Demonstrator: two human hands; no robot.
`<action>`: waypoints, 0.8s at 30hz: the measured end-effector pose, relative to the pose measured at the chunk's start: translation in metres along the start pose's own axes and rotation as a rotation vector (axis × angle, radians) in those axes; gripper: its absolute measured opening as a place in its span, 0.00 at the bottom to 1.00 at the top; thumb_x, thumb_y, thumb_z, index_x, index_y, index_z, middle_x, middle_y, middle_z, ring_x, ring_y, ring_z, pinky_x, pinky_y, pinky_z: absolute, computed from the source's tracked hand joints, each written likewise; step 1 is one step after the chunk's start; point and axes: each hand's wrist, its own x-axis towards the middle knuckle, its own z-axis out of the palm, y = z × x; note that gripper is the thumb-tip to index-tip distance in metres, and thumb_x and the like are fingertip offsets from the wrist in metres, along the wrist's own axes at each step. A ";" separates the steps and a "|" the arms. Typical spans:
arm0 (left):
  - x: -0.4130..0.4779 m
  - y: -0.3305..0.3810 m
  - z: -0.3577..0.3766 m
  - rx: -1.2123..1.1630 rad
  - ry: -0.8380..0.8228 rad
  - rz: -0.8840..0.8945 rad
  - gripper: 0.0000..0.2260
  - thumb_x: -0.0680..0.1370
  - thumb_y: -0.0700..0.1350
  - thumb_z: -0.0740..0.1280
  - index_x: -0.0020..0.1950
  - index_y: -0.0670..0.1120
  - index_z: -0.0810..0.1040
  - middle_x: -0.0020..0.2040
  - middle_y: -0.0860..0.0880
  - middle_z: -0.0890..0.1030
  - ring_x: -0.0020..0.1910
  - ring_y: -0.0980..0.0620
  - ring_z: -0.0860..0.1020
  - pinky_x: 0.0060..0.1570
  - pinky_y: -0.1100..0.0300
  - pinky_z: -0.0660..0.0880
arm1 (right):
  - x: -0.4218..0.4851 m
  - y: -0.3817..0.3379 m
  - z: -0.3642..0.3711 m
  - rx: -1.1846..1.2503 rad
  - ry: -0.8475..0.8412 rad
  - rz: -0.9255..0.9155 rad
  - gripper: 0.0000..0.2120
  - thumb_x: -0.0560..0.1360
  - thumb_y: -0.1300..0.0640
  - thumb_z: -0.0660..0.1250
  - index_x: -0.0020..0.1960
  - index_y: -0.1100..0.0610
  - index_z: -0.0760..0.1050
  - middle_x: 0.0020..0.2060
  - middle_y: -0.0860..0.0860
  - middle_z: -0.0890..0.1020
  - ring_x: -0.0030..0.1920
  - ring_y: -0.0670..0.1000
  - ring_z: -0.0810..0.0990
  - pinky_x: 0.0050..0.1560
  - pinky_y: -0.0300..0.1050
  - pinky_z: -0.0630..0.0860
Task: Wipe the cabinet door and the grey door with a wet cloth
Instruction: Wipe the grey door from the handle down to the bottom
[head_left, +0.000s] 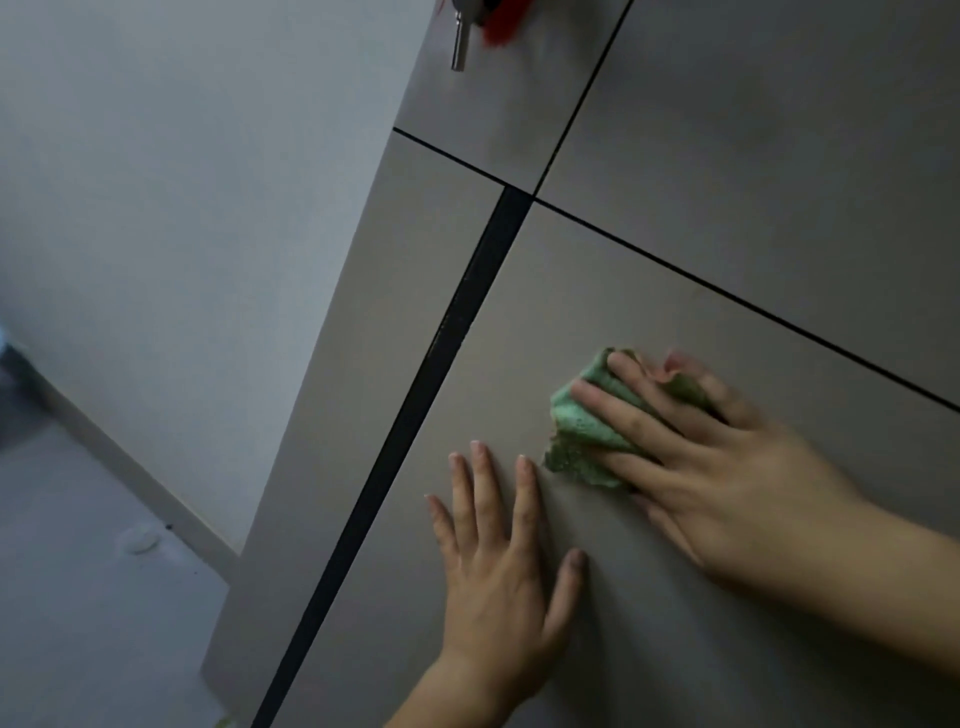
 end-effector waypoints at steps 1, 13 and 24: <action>-0.001 0.000 -0.001 -0.002 -0.010 0.000 0.39 0.80 0.63 0.57 0.85 0.49 0.45 0.84 0.39 0.44 0.82 0.35 0.42 0.75 0.34 0.48 | -0.006 0.001 -0.003 0.002 -0.010 -0.010 0.23 0.81 0.50 0.56 0.73 0.55 0.74 0.81 0.55 0.59 0.80 0.60 0.58 0.77 0.63 0.59; -0.025 0.011 0.010 -0.067 -0.013 -0.134 0.39 0.80 0.64 0.57 0.84 0.51 0.45 0.84 0.42 0.45 0.83 0.37 0.43 0.75 0.36 0.46 | 0.001 -0.015 0.001 0.019 -0.013 0.054 0.23 0.79 0.50 0.58 0.72 0.54 0.76 0.81 0.56 0.59 0.80 0.63 0.57 0.76 0.65 0.60; -0.025 0.006 0.006 -0.104 -0.055 -0.156 0.40 0.79 0.63 0.59 0.83 0.57 0.39 0.85 0.47 0.43 0.83 0.43 0.37 0.77 0.36 0.43 | 0.163 -0.066 0.028 -0.009 -0.176 -0.015 0.27 0.83 0.49 0.46 0.82 0.50 0.53 0.82 0.57 0.44 0.81 0.62 0.38 0.78 0.62 0.33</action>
